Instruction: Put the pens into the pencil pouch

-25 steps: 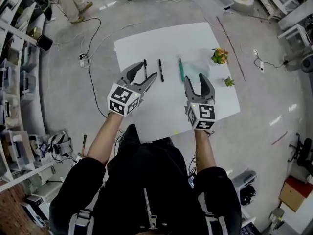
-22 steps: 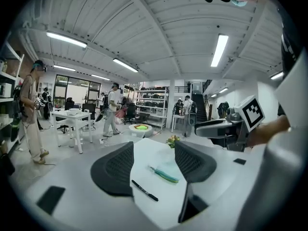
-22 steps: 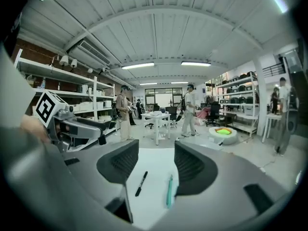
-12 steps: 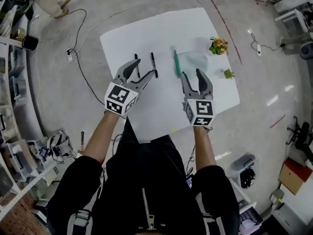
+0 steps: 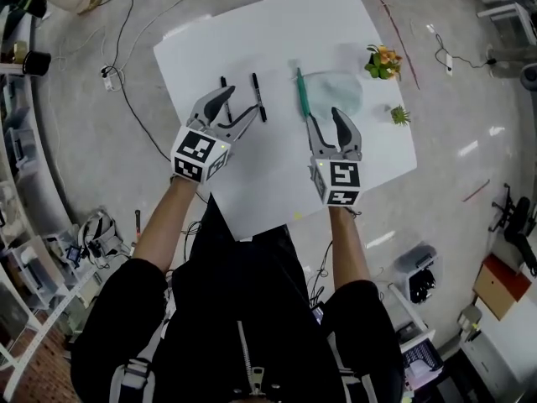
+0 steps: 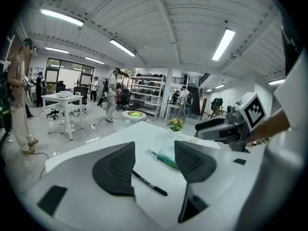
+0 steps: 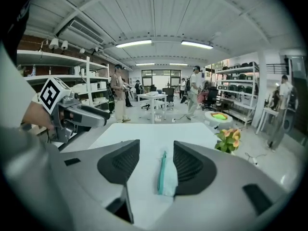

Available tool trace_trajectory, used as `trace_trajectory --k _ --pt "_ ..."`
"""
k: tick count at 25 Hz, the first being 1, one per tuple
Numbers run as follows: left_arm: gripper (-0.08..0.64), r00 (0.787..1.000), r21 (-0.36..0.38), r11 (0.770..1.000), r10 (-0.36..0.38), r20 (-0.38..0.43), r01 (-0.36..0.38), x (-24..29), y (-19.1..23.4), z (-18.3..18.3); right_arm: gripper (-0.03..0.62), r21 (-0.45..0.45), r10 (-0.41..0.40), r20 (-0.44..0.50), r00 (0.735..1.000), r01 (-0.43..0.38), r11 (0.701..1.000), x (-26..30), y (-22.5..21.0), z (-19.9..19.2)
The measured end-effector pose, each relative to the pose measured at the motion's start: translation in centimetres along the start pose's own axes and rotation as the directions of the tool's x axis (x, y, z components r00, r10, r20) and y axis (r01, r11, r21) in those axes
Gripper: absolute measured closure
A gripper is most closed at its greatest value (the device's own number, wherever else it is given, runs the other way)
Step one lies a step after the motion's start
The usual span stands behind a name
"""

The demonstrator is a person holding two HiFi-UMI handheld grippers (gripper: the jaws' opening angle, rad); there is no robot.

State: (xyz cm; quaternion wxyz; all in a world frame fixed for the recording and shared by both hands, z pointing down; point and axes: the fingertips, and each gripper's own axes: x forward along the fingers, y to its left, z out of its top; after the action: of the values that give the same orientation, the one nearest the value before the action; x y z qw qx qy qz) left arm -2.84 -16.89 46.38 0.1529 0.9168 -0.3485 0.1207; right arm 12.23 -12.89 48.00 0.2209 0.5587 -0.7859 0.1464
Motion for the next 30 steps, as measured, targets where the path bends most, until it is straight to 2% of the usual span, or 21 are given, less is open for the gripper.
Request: trace_trajectory --k 12,16,24,30 --pt "0.290 0.997 -0.061 0.998 0.002 -0.078 -0.007 1.5 1.3 -4.3 0.385 -0.026 0.036 -0.136 0.990 -0.040 0.999 5.2 -0.6 -5.2" --pt "0.290 0.996 -0.077 0.997 0.005 -0.091 -0.012 1.8 1.6 -5.0 0.397 -0.070 0.027 -0.185 0.982 -0.041 0.997 6.7 -0.7 -7.0" --pt "0.290 0.993 -0.099 0.995 0.012 -0.117 -0.024 1.8 2.1 -6.3 0.417 -0.124 0.034 -0.305 0.952 -0.075 0.989 8.7 -0.7 -10.8" --pt "0.290 0.989 -0.116 0.993 0.020 -0.144 -0.037 1.8 2.2 -7.7 0.452 -0.137 0.015 -0.371 0.929 -0.071 0.988 9.6 -1.3 -13.3"
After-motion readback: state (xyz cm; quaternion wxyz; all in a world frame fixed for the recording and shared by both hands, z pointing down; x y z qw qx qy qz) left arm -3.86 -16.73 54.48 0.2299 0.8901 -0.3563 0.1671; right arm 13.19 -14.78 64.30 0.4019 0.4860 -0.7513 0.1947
